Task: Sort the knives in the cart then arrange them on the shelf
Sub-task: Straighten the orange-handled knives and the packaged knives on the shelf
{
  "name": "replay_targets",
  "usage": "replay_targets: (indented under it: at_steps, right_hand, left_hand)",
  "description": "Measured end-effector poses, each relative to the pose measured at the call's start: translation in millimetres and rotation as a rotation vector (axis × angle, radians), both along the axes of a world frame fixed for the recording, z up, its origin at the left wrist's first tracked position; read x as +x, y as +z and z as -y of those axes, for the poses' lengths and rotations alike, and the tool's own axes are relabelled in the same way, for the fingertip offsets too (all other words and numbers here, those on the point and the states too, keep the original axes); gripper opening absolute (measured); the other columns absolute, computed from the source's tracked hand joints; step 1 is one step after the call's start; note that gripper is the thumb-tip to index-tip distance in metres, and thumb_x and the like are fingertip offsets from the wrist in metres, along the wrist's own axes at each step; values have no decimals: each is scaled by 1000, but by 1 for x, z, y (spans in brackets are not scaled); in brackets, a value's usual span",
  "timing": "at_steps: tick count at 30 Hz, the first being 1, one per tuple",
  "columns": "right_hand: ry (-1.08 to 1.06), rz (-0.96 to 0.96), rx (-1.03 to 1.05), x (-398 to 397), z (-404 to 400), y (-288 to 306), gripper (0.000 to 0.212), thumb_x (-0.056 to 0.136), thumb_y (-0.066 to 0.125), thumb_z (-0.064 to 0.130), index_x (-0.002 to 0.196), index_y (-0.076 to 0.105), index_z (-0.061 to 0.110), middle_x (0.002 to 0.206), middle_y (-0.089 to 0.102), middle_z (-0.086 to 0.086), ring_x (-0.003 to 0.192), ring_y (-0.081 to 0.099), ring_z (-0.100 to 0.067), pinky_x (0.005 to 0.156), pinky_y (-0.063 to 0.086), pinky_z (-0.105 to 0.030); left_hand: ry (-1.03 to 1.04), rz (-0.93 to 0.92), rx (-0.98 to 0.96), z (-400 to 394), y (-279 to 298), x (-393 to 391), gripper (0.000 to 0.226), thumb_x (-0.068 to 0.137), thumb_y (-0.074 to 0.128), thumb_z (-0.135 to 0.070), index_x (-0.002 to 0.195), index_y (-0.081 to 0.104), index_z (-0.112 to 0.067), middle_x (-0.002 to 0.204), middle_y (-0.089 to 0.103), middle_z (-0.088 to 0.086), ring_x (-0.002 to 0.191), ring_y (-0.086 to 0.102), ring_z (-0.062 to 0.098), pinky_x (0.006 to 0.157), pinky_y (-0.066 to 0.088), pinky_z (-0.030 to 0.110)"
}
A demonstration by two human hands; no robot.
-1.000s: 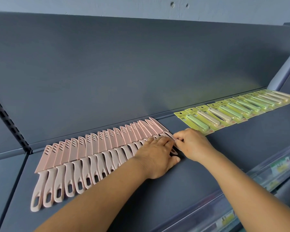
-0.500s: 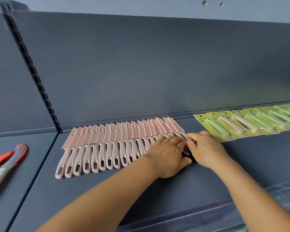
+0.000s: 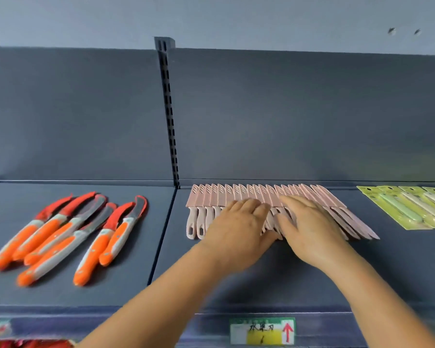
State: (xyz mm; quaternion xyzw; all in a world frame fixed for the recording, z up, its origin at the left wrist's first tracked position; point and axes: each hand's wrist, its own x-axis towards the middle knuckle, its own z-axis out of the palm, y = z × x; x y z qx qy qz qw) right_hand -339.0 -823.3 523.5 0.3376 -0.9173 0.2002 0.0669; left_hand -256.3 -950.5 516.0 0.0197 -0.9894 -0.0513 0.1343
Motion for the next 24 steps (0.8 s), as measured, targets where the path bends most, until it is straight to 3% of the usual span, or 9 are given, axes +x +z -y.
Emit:
replay_targets:
  at_steps: [4,7,11,15,19,22,24]
  right_hand:
    - [87,-4,-31,64,51,3,35,98,44,30,130,51,18,134,51,4,126,45,-20,103,35,-29]
    - [144,10,-48,107,88,-3,33,96,48,29,126,55,17,132,52,4,123,46,-19,102,36,-29]
    - [217,73,-37,162,136,-11,50,97,47,32,146,35,25,147,40,5,134,36,-17,109,28,-28]
    - [272,143,-26,204,172,-16,59,96,46,37,148,18,36,139,50,2,126,43,-23,100,39,-35]
    - [359,121,20,229,201,-19,53,98,44,38,148,27,32,149,37,7,135,32,-19,107,29,-31]
    - [443,98,61,242,222,-24,52,97,43,40,147,29,32,150,32,10,139,25,-18,114,22,-32]
    - [477,81,108,247,237,-27,52,97,41,40,147,28,33,151,30,8,139,23,-18,114,20,-33]
  left_hand:
    - [66,-4,-4,47,0,64,56,96,33,-50,141,39,-18,142,43,1,130,39,22,109,22,30]
    - [125,25,-21,84,-1,111,56,95,35,-49,143,37,-19,145,40,-1,133,35,20,110,20,29]
    - [185,19,-60,132,-8,175,53,95,44,-45,143,37,-22,144,39,-3,132,34,18,108,20,28]
    - [256,-7,-34,171,-10,225,51,95,44,-45,141,39,-25,142,42,-6,130,36,17,106,20,26]
    - [334,-9,28,205,-17,254,54,97,37,-48,144,34,-23,148,35,-4,139,28,19,111,20,31]
    - [385,40,72,224,-26,267,67,89,15,-63,138,41,-25,145,38,-8,137,29,16,107,28,33]
    - [406,74,119,234,-31,270,58,94,19,-57,134,46,-24,144,37,-9,136,31,15,106,28,33]
